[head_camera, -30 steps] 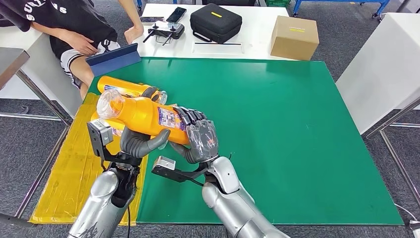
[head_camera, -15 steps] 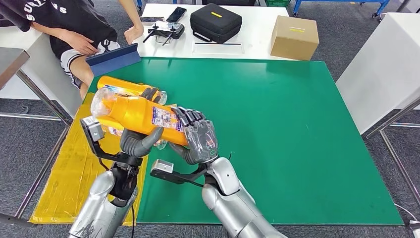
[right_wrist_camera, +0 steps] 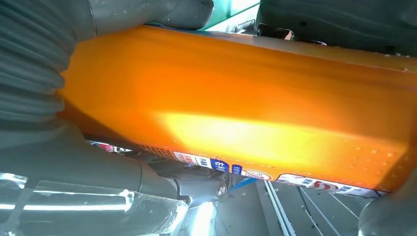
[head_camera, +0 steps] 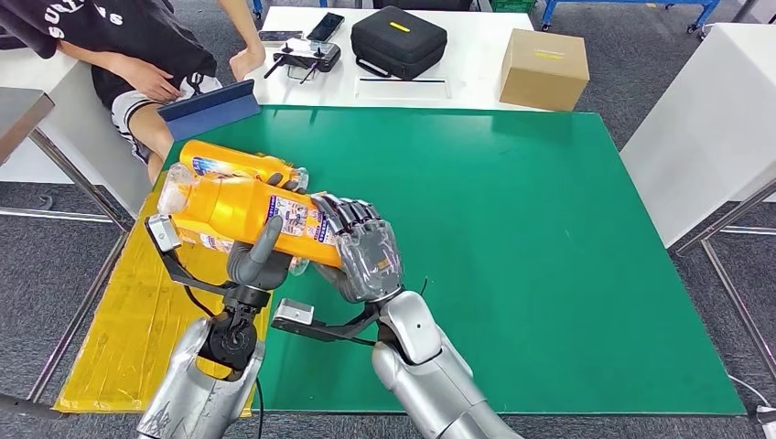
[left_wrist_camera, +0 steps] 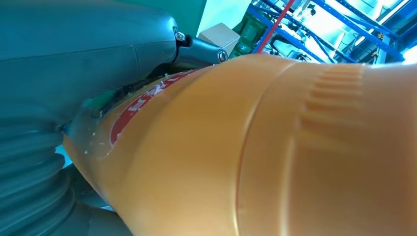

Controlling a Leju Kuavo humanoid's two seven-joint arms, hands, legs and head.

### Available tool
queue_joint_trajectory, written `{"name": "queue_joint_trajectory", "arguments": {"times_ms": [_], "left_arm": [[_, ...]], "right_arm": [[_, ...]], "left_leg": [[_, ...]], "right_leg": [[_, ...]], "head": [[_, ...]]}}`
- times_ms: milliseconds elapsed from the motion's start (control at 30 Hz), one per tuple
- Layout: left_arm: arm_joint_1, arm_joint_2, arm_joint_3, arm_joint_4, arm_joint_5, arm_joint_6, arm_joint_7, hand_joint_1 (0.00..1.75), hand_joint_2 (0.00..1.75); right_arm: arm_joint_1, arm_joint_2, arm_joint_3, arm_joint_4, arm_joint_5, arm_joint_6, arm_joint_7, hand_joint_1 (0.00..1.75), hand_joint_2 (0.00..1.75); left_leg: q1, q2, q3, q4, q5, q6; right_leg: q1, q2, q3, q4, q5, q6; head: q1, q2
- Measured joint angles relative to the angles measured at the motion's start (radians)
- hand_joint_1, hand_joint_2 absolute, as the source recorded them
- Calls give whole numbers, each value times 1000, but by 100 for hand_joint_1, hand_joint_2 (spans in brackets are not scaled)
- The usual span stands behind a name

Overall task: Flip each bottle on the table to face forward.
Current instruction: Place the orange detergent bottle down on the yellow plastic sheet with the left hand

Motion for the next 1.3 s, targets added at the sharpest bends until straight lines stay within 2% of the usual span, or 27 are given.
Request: {"name": "queue_joint_trajectory", "arguments": {"times_ms": [400, 533, 767, 867, 1033, 1167, 1233, 1300], "left_arm": [[-5, -11, -6, 14, 2, 52, -42, 175, 175], [-5, -11, -10, 14, -17, 91, -75, 175, 175], [-11, 3, 19, 5, -139, 213, -198, 175, 175], [-7, 14, 59, -13, -200, 256, -224, 175, 175], [1, 28, 137, -28, -277, 298, -248, 175, 175], [3, 35, 174, -29, -317, 328, -265, 175, 175], [3, 38, 183, -29, -392, 386, -295, 175, 175], [0, 44, 190, -29, -569, 508, -348, 175, 175]], "right_arm": [[5, 3, -18, -3, 19, 0, 3, 175, 175], [4, 3, -16, 7, -33, 0, -3, 0, 175], [4, 2, 34, 87, -366, 4, -79, 0, 175], [10, -6, 68, 79, -511, 57, -107, 0, 175], [65, -81, 152, -110, -708, 238, -82, 0, 175], [97, -141, 194, -261, -758, 288, -75, 0, 175], [111, -168, 208, -324, -785, 298, -89, 0, 175], [132, -207, 217, -412, -811, 302, -104, 0, 175]], "left_leg": [[0, 0, 0, 0, 0, 0], [0, 0, 0, 0, 0, 0], [0, 0, -1, 0, 0, 0], [0, 1, -1, 0, 0, 0], [0, 0, -1, 0, 0, 0], [0, 0, -2, 0, 0, 0], [0, 0, -2, 0, 0, 0], [0, 0, -2, 0, 0, 0]], "right_leg": [[0, 0, 0, 0, 0, 0], [0, 0, 0, 0, 0, 0], [0, 0, 0, 1, 0, 0], [0, 0, -1, 1, 0, 0], [0, 0, -1, 1, 0, 0], [0, 0, -2, 1, 0, 0], [0, 0, -2, 1, 0, 0], [0, 0, -2, 1, 0, 0]], "head": [[0, 0], [0, 0], [0, 0], [0, 0], [0, 0], [0, 0], [0, 0], [0, 0]]}}
